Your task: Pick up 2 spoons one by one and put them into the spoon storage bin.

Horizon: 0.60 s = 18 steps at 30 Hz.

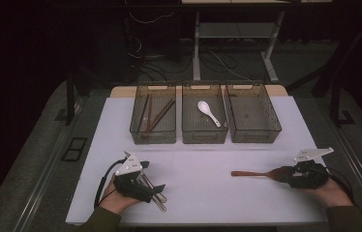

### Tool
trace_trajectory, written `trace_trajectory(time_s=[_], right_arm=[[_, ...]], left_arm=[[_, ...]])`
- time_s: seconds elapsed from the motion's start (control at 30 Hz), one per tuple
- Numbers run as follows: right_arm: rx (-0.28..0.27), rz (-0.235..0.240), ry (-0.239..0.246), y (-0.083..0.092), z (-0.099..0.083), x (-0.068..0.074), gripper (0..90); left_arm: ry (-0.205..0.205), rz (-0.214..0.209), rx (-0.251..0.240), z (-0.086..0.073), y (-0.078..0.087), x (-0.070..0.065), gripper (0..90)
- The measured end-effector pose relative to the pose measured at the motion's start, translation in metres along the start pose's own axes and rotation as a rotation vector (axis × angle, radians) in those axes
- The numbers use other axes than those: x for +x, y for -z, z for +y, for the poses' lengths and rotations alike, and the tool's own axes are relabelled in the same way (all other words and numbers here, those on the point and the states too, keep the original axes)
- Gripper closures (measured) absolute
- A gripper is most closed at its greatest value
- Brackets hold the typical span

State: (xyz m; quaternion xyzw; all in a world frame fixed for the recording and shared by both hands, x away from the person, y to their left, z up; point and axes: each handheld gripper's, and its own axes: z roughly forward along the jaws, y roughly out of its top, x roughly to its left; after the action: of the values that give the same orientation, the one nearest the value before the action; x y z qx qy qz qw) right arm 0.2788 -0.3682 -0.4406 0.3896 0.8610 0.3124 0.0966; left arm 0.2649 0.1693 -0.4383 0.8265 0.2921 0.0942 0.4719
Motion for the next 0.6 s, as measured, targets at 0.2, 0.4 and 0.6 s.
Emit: trace_trajectory(time_s=[0.2,0.4,0.6], right_arm=[[-0.005,0.044,0.011,0.0016,-0.0007,-0.0003,67.4],[-0.016,0.085,0.025,0.0041,-0.0006,-0.0005,76.9],[-0.027,0.115,0.04,0.0039,0.0006,0.0005,81.7]], left_arm=[[-0.001,-0.001,0.002,0.0,-0.0001,-0.0002,0.0],[-0.001,-0.003,0.005,-0.0002,-0.0006,-0.0003,0.0],[0.001,-0.003,0.002,-0.0007,-0.0003,-0.0002,0.0]])
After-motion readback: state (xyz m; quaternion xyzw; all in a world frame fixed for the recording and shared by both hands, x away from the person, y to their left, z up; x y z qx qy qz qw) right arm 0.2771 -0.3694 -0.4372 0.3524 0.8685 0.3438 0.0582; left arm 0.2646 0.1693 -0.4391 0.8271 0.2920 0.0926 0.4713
